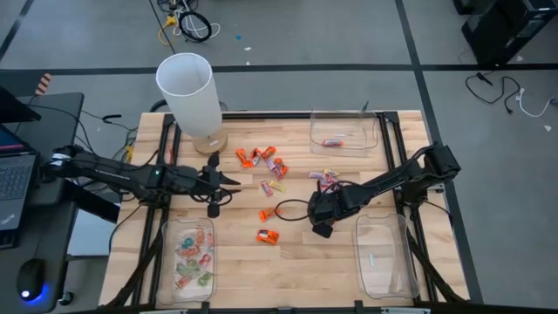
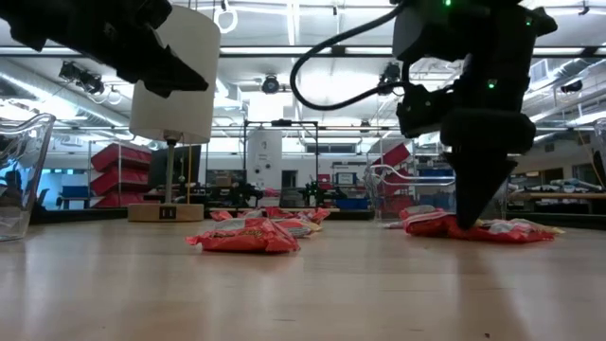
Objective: Sort candy
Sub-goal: Put the large orange chocolate bar into the top right transparent bin
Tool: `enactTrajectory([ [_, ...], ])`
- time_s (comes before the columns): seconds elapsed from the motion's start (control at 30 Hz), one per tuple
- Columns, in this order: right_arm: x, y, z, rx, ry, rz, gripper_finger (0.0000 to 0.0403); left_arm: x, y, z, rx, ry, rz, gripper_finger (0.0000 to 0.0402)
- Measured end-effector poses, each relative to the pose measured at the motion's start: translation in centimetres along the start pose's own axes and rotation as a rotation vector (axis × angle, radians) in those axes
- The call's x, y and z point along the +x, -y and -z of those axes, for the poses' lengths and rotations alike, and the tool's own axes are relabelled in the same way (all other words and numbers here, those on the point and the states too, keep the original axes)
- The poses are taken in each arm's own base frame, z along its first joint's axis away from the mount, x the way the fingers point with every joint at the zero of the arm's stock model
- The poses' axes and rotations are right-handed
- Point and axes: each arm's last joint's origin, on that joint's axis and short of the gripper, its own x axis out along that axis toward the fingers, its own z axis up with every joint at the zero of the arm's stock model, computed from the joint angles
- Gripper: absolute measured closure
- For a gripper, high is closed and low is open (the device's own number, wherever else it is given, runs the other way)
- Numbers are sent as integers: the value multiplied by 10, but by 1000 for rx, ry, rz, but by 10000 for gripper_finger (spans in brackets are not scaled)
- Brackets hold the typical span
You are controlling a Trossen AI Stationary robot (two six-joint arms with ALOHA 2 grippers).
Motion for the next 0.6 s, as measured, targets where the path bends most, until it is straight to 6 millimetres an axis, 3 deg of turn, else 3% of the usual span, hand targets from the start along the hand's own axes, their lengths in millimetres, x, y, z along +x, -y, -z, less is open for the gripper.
enactTrajectory([
  [0.2,1,-1,-1,2,2,-15,288,0,0,1,-5,16,0,300],
  [0.47,1,-1,-1,-9,2,-15,389,0,0,-1,-8,39,0,300],
  [0.6,0,-1,-1,-9,4,-19,396,0,0,-2,-6,41,1,300],
])
